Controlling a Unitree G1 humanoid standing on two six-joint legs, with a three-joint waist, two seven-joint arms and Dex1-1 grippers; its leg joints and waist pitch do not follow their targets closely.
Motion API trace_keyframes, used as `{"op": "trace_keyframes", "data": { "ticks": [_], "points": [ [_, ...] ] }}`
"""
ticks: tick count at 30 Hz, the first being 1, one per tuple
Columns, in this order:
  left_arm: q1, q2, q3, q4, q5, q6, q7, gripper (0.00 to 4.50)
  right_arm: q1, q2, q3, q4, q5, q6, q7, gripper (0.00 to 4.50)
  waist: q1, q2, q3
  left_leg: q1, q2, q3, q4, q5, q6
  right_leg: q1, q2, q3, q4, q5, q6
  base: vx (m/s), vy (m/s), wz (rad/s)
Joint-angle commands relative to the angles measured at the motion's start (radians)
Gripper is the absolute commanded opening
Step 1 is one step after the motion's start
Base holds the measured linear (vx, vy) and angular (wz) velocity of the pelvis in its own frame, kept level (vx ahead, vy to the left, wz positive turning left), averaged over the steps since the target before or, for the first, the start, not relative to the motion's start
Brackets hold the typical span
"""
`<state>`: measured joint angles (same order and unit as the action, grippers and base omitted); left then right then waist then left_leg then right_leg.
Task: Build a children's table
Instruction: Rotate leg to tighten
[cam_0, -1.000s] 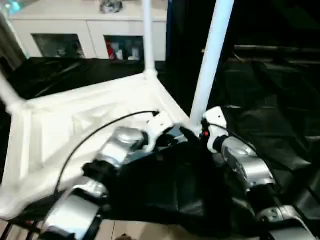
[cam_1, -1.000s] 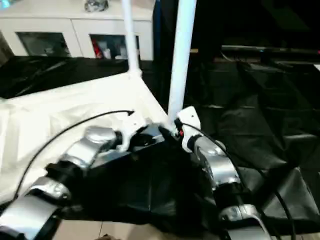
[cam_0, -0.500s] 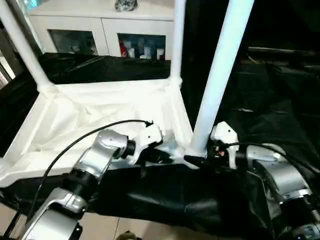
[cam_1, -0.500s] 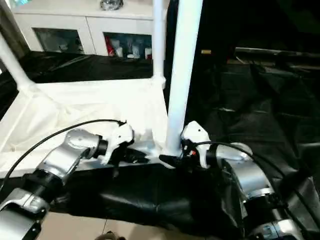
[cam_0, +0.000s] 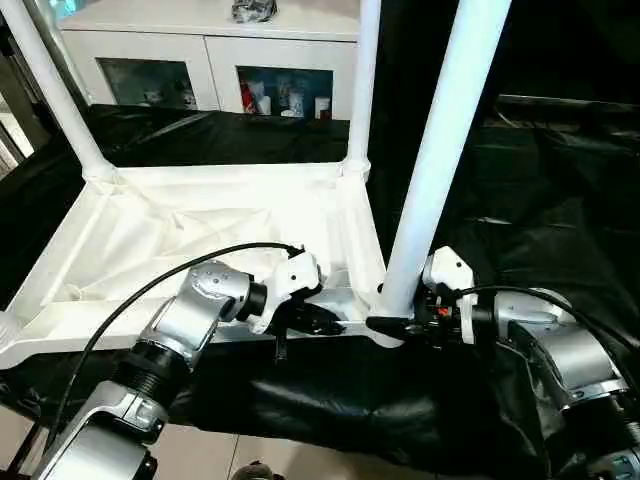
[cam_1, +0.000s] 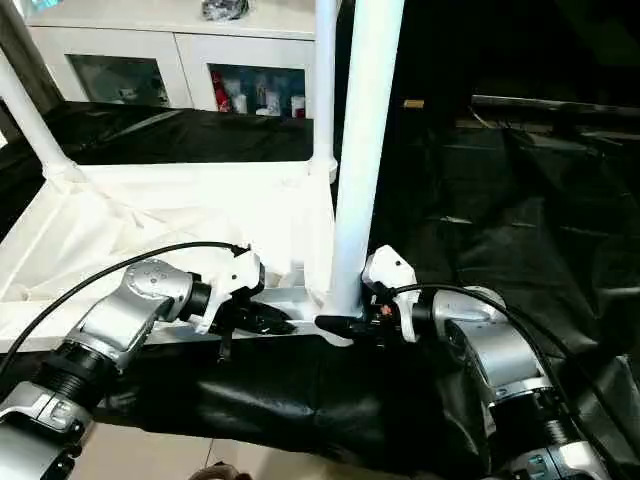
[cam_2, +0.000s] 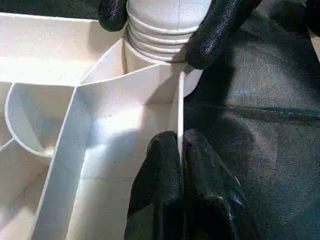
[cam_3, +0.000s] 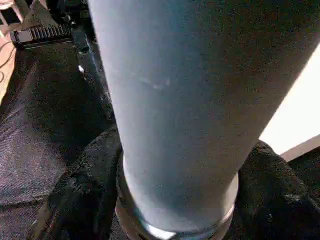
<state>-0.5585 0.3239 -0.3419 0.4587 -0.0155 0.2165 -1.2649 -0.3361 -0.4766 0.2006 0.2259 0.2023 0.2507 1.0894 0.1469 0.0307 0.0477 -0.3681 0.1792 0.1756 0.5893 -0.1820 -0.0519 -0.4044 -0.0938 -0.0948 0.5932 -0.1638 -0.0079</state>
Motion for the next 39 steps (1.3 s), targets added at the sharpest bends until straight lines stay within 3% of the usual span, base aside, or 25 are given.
{"op": "trace_keyframes", "data": {
  "ticks": [1, 4, 7, 8, 9, 10, 12, 13, 15, 18, 21, 24, 25, 28, 33, 39],
  "points": [
    [-0.014, -0.019, 0.001, -0.048, -0.045, -0.011, -0.027, 0.00, 0.020, 0.002, 0.005, -0.023, 0.011, 0.017, 0.009, 2.72, -0.004, -0.011, -0.062, 0.009, 0.056, -0.018, -0.077, -0.248, 0.038, 0.050, -0.070, 0.055, -0.076, -0.315, -0.185, 0.000, 0.000, 0.00],
    [-0.037, -0.061, 0.021, 0.008, -0.018, -0.012, 0.084, 0.00, 0.012, 0.058, -0.018, 0.016, -0.009, 0.030, -0.102, 2.72, -0.007, -0.011, -0.061, 0.007, 0.054, -0.017, -0.076, -0.246, 0.036, 0.047, -0.069, 0.055, -0.075, -0.309, -0.191, 0.000, 0.000, 0.00],
    [-0.071, -0.111, 0.040, 0.077, 0.014, -0.012, 0.208, 0.00, -0.016, 0.134, -0.054, 0.096, -0.037, 0.042, -0.268, 2.72, -0.011, -0.014, -0.061, 0.009, 0.051, -0.020, -0.078, -0.264, 0.015, 0.051, -0.072, 0.052, -0.082, -0.364, -0.170, 0.000, 0.000, 0.00],
    [-0.091, -0.135, 0.046, 0.110, 0.027, -0.016, 0.263, 0.00, -0.036, 0.174, -0.074, 0.146, -0.048, 0.054, -0.359, 2.72, -0.018, -0.011, -0.059, 0.009, 0.048, -0.022, -0.079, -0.274, 0.006, 0.050, -0.071, 0.049, -0.083, -0.387, -0.164, 0.000, 0.000, 0.00],
    [-0.120, -0.173, 0.063, 0.154, 0.037, -0.012, 0.347, 0.00, -0.060, 0.220, -0.100, 0.199, -0.052, 0.068, -0.453, 2.72, -0.026, -0.015, -0.062, 0.008, 0.045, -0.022, -0.078, -0.273, 0.000, 0.050, -0.071, 0.048, -0.086, -0.384, -0.160, 0.000, 0.000, 0.00],
    [-0.120, -0.173, 0.063, 0.154, 0.037, -0.012, 0.347, 0.00, -0.060, 0.220, -0.100, 0.199, -0.052, 0.068, -0.453, 2.72, -0.032, -0.012, -0.058, 0.010, 0.045, -0.021, -0.078, -0.286, -0.003, 0.045, -0.070, 0.049, -0.088, -0.397, -0.161, 0.000, 0.000, 0.00],
    [-0.139, -0.198, 0.075, 0.183, 0.042, -0.008, 0.403, 0.00, -0.075, 0.248, -0.116, 0.232, -0.053, 0.077, -0.511, 2.72, -0.039, -0.014, -0.061, 0.012, 0.042, -0.022, -0.077, -0.288, -0.006, 0.049, -0.072, 0.048, -0.092, -0.416, -0.151, 0.000, 0.000, 0.00],
    [-0.139, -0.198, 0.075, 0.183, 0.042, -0.008, 0.403, 0.00, -0.075, 0.248, -0.116, 0.232, -0.053, 0.077, -0.511, 2.72, -0.038, -0.015, -0.062, 0.006, 0.044, -0.021, -0.076, -0.262, 0.012, 0.053, -0.072, 0.050, -0.089, -0.378, -0.151, 0.000, 0.000, 0.00],
    [-0.181, -0.260, 0.091, 0.240, 0.048, -0.011, 0.503, 0.00, -0.117, 0.318, -0.135, 0.295, -0.060, 0.084, -0.629, 2.72, -0.043, -0.008, -0.065, 0.006, 0.042, -0.017, -0.074, -0.233, 0.020, 0.049, -0.066, 0.051, -0.083, -0.310, -0.171, 0.000, 0.000, 0.00],
    [-0.203, -0.303, 0.085, 0.272, 0.051, -0.026, 0.532, 0.00, -0.151, 0.377, -0.122, 0.324, -0.078, 0.065, -0.673, 2.72, -0.044, -0.007, -0.066, 0.004, 0.042, -0.019, -0.073, -0.221, 0.014, 0.053, -0.067, 0.050, -0.079, -0.279, -0.187, 0.000, 0.000, 0.00],
    [-0.201, -0.297, 0.076, 0.276, 0.054, -0.048, 0.499, 0.00, -0.155, 0.393, -0.132, 0.316, -0.063, 0.062, -0.643, 3.42, -0.044, -0.009, -0.066, 0.003, 0.042, -0.017, -0.072, -0.215, 0.041, 0.058, -0.069, 0.050, -0.078, -0.254, -0.195, 0.000, 0.000, 0.00],
    [-0.186, -0.273, 0.069, 0.265, 0.045, -0.088, 0.434, 0.00, -0.150, 0.367, -0.112, 0.296, -0.066, 0.050, -0.595, 3.70, -0.044, -0.016, -0.064, 0.003, 0.043, -0.017, -0.075, -0.228, 0.045, 0.058, -0.070, 0.049, -0.083, -0.308, -0.180, 0.000, 0.000, 0.00],
    [-0.185, -0.270, 0.069, 0.267, 0.043, -0.096, 0.423, 0.00, -0.150, 0.362, -0.107, 0.295, -0.072, 0.042, -0.587, 3.79, -0.044, -0.012, -0.064, 0.004, 0.044, -0.018, -0.075, -0.230, 0.043, 0.057, -0.071, 0.050, -0.082, -0.312, -0.180, 0.000, 0.000, 0.00],
    [-0.142, -0.222, 0.050, 0.203, 0.009, -0.133, 0.279, 0.00, -0.115, 0.283, -0.053, 0.222, -0.077, -0.005, -0.429, 3.79, -0.040, -0.015, -0.063, 0.003, 0.047, -0.017, -0.075, -0.232, 0.053, 0.059, -0.072, 0.051, -0.082, -0.302, -0.179, 0.000, 0.000, 0.00],
    [-0.092, -0.157, 0.028, 0.110, -0.033, -0.113, 0.130, 0.00, -0.061, 0.159, -0.008, 0.102, -0.055, -0.029, -0.213, 3.79, -0.031, -0.015, -0.061, 0.006, 0.052, -0.015, -0.075, -0.233, 0.063, 0.054, -0.071, 0.054, -0.077, -0.301, -0.193, 0.000, 0.000, 0.00],
    [-0.064, -0.092, 0.021, 0.062, -0.043, -0.095, 0.030, 0.00, -0.033, 0.044, 0.015, 0.031, -0.018, -0.005, -0.033, 3.79, -0.014, -0.014, -0.058, 0.007, 0.056, -0.015, -0.076, -0.253, 0.061, 0.052, -0.073, 0.056, -0.080, -0.355, -0.177, 0.000, 0.000, 0.00]
  ]
}}
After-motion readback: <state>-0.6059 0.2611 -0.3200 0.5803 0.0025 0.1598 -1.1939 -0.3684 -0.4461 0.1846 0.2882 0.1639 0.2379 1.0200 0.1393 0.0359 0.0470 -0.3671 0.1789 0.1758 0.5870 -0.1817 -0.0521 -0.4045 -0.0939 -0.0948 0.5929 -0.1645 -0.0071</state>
